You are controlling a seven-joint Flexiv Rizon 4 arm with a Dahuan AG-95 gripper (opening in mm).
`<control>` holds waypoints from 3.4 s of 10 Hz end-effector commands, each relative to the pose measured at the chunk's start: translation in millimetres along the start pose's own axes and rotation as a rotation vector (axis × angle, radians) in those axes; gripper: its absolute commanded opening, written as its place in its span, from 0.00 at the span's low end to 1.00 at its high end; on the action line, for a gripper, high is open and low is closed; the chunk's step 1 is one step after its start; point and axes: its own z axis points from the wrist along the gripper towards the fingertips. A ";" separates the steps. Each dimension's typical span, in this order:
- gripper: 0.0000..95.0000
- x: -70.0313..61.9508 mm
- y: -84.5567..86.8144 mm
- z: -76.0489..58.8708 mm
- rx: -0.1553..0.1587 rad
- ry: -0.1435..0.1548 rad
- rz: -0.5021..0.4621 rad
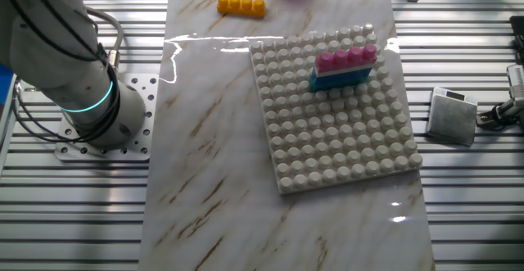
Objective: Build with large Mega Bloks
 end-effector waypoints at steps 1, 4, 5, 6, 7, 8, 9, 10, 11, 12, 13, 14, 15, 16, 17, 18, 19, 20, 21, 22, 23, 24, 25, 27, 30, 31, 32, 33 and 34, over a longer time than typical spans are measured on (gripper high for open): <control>0.00 -3.3 -15.3 -26.3 -0.011 0.031 -0.026; 0.00 -5.0 -32.3 -50.2 -0.015 0.043 -0.057; 0.00 -5.1 -32.3 -50.2 -0.018 0.039 -0.056; 0.00 -4.4 -31.6 -51.4 -0.018 0.038 -0.058; 0.00 -4.3 -31.5 -51.5 -0.015 0.038 -0.075; 0.00 -4.3 -31.5 -51.5 -0.015 0.030 -0.098; 0.00 -4.3 -31.5 -51.5 -0.009 0.041 -0.106; 0.00 -4.3 -31.5 -51.5 -0.002 0.046 -0.090; 0.00 -4.3 -31.5 -51.5 0.009 0.049 -0.067; 0.00 -4.3 -31.5 -51.5 0.033 0.051 -0.030; 0.00 -4.3 -31.5 -51.5 0.055 0.050 -0.005; 0.00 -4.3 -31.5 -51.5 0.063 0.052 0.003; 0.00 -4.3 -31.5 -51.5 0.064 0.052 -0.003; 0.00 -4.0 -38.7 -55.0 0.067 0.055 -0.028; 0.00 -3.1 -61.4 -65.6 0.070 0.057 -0.047; 0.00 -2.4 -83.5 -74.1 0.068 0.053 -0.066; 0.00 -2.4 -105.3 -82.0 0.069 0.051 -0.085; 0.00 -2.4 -119.3 -86.6 0.066 0.050 -0.089; 0.00 -1.9 -132.1 -90.1 0.062 0.050 -0.094; 0.00 -0.9 -133.8 -90.6 0.058 0.049 -0.093; 0.00 -0.8 -133.7 -90.6 0.060 0.052 -0.100; 0.00 -1.7 -132.8 -89.7 0.053 0.057 -0.144; 0.00 -1.7 -132.8 -89.7 0.051 0.061 -0.144; 0.00 -1.7 -132.8 -89.7 0.067 0.067 -0.082; 0.00 -1.7 -132.8 -89.7 0.081 0.050 0.005; 0.00 -1.7 -132.8 -89.7 0.075 0.041 0.016; 0.00 -1.7 -132.8 -89.7 0.076 0.039 0.021; 0.00 -1.7 -132.8 -89.7 0.082 0.041 0.026; 0.00 -1.7 -132.8 -89.7 0.086 0.042 0.028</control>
